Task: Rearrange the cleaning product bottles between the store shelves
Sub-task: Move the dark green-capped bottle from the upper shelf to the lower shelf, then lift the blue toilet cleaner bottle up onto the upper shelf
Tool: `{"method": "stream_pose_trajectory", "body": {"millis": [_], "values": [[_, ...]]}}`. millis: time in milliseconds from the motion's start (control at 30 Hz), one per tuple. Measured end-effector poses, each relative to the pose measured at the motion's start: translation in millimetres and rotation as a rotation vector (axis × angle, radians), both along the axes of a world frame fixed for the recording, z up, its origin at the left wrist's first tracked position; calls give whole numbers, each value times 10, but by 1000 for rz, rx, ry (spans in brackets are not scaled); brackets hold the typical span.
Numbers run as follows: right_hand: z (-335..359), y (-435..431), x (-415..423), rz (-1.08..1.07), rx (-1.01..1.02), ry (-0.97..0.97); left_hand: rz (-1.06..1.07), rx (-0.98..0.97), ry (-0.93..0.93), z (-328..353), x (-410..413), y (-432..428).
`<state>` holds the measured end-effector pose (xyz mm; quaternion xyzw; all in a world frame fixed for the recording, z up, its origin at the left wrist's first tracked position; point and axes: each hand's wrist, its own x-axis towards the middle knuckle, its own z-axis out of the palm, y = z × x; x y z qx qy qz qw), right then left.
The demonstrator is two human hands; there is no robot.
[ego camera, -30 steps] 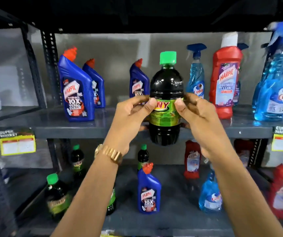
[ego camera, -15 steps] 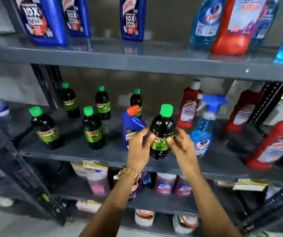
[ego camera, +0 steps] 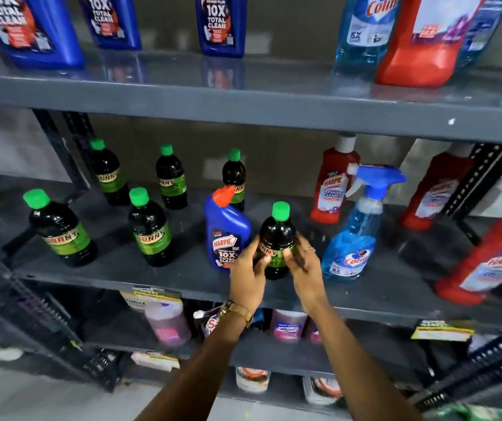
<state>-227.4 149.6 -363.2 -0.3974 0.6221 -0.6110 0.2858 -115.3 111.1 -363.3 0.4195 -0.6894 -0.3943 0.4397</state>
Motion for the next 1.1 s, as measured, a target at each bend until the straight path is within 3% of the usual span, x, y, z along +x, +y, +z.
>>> {"method": "stream_pose_trajectory", "body": {"millis": [167, 300, 367, 500, 667, 867, 1000, 1100], "values": [[-273, 261, 471, -398, -45, 26, 112, -72, 77, -244, 463, 82], [-332, 178, 1015, -140, 0, 70, 348, -95, 120, -195, 733, -288], [-275, -59, 1159, -116, 34, 97, 223, -5, 75, -151, 785, -482], [-203, -422, 1257, -220, 52, -31, -98, 186, 9, -114, 825, -650], [-279, -416, 1155, -252, 67, 23, -125, 97, -162, -196, 1045, -718], [-351, 203, 1318, -134, 23, 82, -192, 44, -146, -144, 1499, -194], [124, 543, 1388, -122, -122, 97, -287, -19, -63, 350, 1615, 35], [782, 693, 1390, -119, -288, 178, -354, -174, 27, 1030, 1656, 94]]}}
